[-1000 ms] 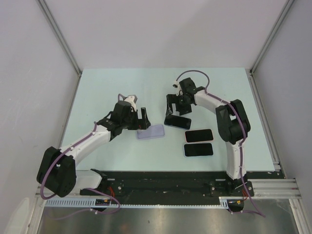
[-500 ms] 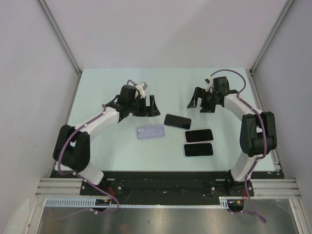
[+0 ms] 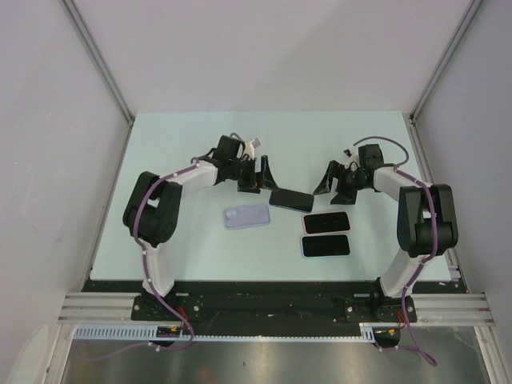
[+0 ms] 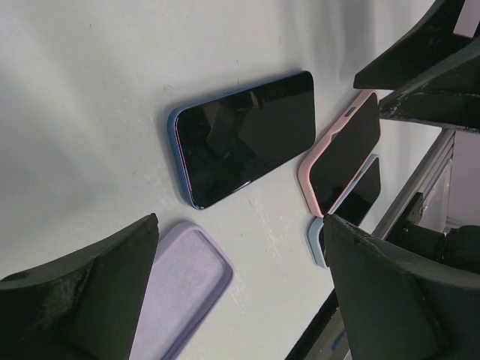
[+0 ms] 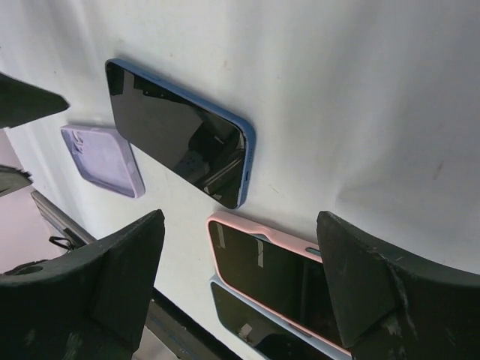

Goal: Put the phone into the phone case

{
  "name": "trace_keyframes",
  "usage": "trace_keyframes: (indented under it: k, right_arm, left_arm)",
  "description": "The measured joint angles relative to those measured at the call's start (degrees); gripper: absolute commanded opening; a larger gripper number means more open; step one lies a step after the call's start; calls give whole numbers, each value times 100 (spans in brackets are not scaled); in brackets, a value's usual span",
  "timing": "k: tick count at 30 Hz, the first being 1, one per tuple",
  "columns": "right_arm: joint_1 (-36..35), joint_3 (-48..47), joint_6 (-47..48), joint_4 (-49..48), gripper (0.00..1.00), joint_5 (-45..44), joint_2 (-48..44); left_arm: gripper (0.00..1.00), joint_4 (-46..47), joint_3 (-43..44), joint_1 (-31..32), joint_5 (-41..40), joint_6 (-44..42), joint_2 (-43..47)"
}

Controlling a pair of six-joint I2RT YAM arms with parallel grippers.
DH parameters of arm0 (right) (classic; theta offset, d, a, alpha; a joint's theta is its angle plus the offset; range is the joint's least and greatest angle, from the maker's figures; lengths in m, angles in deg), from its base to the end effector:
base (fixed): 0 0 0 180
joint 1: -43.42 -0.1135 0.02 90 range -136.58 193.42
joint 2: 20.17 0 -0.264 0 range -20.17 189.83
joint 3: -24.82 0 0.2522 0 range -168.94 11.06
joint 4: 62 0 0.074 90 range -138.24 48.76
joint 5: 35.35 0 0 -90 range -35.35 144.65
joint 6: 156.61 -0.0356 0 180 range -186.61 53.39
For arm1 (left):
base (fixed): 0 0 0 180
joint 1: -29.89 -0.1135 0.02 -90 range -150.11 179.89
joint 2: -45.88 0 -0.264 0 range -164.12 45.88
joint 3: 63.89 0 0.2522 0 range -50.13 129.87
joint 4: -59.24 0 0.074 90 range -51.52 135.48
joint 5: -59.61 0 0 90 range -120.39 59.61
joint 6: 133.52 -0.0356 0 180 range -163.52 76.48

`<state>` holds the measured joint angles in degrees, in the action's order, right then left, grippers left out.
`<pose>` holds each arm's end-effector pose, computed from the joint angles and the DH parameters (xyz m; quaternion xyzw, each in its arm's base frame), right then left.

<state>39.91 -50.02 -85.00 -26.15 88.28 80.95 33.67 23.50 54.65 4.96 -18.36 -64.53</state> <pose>0.3436 0.0408 0.1693 0.0512 0.9303 0.3194 0.1730 0.3658 -0.1914 0.1850 0.1042 0.8916 -0.3996 0.1856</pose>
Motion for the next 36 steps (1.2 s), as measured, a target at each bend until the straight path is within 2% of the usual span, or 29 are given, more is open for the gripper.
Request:
trace_keyframes:
  k: [5,11,12,14,20,26,36]
  right_arm:
    - [-146,0,-66,-181,81,136,28]
    - [-452,0,-164,-396,75,170,348]
    - [-501,0,-223,-431,73,199,415]
    - [-577,-2,-289,-542,69,273,474]
    - [-758,-7,-490,-844,62,343,629]
    - [-776,-11,-542,-870,61,330,651]
    - [-778,-11,-533,-870,61,328,656]
  left_arm:
    - [90,13,177,-2,116,52,-361]
    - [81,15,289,-2,212,127,-765]
    - [74,20,321,-2,278,153,-815]
    - [66,42,415,-2,319,186,-898]
    - [63,122,570,13,527,284,-1145]
    - [57,149,612,-4,487,328,-1196]
    - [54,94,612,68,269,348,-957]
